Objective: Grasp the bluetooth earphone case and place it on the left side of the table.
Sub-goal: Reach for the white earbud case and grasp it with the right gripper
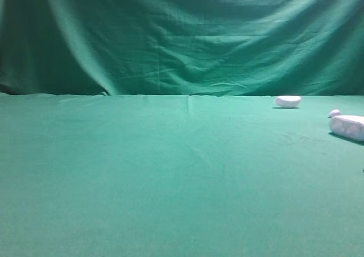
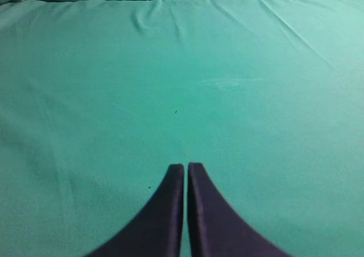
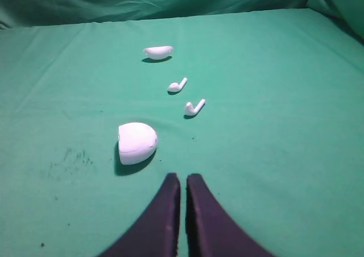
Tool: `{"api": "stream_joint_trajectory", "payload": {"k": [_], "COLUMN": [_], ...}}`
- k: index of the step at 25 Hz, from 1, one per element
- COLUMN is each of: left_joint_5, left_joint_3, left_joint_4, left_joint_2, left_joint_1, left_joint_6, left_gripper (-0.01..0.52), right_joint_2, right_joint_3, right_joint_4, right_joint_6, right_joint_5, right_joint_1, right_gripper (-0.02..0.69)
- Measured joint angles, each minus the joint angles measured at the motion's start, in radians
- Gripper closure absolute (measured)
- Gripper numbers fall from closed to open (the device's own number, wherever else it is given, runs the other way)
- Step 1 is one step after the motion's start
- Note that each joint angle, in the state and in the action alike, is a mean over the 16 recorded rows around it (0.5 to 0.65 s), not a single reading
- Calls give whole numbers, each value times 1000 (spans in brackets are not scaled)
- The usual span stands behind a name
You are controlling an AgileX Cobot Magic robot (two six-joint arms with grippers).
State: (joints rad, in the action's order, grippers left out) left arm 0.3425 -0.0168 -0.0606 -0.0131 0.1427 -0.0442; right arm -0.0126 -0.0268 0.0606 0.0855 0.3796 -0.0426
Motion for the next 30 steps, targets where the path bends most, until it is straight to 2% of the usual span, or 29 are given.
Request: {"api": "stream_joint_trajectory", "payload": {"k": [15, 25, 30], "left_joint_5": [0, 0, 0], "left_joint_3": [0, 0, 0], "left_joint_4": [0, 0, 0], "left_joint_2": [0, 0, 0], "left_joint_1": [0, 0, 0], "left_joint_6": [0, 0, 0], "left_gripper": [514, 514, 514], "right_joint_2": [0, 8, 97], "right_joint_3": [0, 21, 106], "right_joint_4": [6, 116, 169], "right_joint_6": [0, 1, 3], "right_joint_5": [-14, -270, -271], "right_joint_1": [0, 0, 0], "right_gripper": [665, 665, 665]}}
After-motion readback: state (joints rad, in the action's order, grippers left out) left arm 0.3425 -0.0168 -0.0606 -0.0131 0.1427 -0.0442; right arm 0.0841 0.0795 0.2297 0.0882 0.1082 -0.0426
